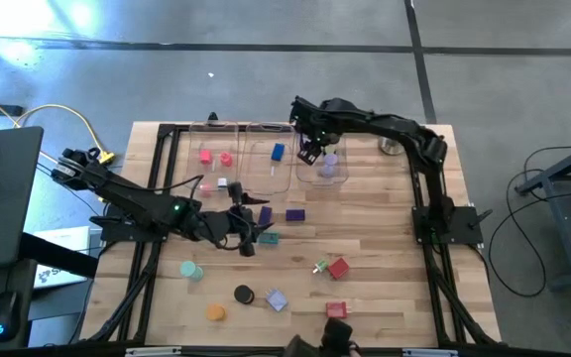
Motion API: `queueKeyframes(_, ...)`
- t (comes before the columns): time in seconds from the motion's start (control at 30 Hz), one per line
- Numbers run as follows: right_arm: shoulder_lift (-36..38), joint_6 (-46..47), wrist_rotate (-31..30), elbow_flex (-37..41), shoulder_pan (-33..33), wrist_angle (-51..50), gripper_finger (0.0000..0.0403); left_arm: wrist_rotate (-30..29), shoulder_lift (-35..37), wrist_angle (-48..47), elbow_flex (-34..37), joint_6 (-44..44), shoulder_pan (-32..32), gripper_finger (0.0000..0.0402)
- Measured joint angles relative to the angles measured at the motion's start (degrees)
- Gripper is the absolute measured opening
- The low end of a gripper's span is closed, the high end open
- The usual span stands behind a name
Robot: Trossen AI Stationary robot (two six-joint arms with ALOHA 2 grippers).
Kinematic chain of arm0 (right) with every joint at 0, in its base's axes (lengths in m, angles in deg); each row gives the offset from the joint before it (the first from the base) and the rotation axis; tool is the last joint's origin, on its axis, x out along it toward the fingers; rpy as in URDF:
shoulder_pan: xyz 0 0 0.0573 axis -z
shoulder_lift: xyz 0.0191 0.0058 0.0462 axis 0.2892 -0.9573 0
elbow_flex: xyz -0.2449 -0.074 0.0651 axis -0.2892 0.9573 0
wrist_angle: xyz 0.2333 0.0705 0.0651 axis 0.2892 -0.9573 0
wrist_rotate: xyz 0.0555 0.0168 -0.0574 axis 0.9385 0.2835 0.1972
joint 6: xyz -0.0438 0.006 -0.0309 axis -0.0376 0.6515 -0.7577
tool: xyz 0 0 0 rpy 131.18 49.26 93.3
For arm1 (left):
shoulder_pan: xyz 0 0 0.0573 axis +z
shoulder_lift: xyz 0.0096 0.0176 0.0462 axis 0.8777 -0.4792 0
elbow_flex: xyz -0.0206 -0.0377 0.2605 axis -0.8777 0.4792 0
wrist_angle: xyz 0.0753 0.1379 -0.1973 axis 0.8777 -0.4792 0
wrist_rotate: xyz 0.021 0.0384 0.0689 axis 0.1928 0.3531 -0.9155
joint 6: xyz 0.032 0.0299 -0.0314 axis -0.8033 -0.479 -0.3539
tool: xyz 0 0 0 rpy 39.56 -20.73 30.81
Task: Pick & Place Office items
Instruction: Put the purple hourglass into the right transparent bin
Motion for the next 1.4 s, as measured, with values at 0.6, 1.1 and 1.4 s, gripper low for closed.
queueKeyframes(0.6,-2.5,-1.8,2.6,0.0,0.5,2.0,0.0220,6.4,-0.2,-2.6,0.0,3.7,-0.5,0.0264)
queueKeyframes(1.1,-2.1,-1.5,1.0,0.0,0.4,4.7,0.0222,6.4,-0.2,-3.5,0.1,5.3,-0.5,0.0264)
queueKeyframes(1.4,-2.0,-4.8,-1.9,-0.4,-0.8,4.5,0.0222,6.2,-0.2,-4.1,0.1,6.1,-0.5,0.0264)
